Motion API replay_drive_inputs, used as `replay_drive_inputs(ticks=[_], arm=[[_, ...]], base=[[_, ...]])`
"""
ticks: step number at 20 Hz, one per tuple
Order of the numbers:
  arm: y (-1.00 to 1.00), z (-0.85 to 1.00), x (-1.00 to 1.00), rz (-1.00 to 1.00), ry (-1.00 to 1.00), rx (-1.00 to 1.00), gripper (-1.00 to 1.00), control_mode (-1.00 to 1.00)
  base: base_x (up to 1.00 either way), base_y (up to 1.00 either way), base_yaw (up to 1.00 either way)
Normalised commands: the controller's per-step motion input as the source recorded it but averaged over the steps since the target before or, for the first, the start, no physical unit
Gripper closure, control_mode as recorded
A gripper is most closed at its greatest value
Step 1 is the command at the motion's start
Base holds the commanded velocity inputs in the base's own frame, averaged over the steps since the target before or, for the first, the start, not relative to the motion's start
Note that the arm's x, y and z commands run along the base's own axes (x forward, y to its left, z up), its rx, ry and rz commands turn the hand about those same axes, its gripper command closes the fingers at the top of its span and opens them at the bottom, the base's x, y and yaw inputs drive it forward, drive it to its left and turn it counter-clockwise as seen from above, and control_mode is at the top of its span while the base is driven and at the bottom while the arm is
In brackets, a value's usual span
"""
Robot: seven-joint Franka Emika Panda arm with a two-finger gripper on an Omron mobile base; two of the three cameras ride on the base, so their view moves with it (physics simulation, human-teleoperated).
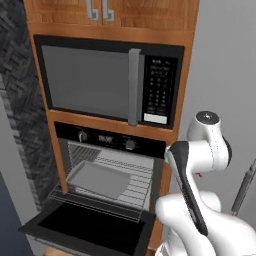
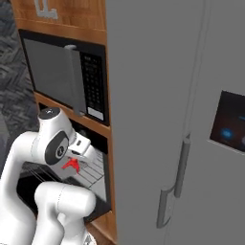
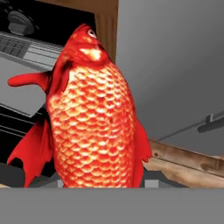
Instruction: Place the fish on the rack of the oven.
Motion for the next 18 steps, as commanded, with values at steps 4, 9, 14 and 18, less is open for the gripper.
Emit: replay_drive_inputs(ticks=[4, 9, 14, 18], arm=[[0.0, 0.0, 0.0, 0.0, 0.0, 0.0, 1.0, 1.0], [0.0, 0.0, 0.0, 0.0, 0.0, 0.0, 1.0, 1.0], [0.0, 0.0, 0.0, 0.0, 0.0, 0.0, 1.0, 1.0], [0.6, -0.15, 0.08, 0.0, -0.22, 0.0, 1.0, -1.0]], base=[[0.63, 0.05, 0.0], [0.54, -0.07, 0.0], [0.09, 0.23, -0.01], [0.0, 0.0, 0.0]])
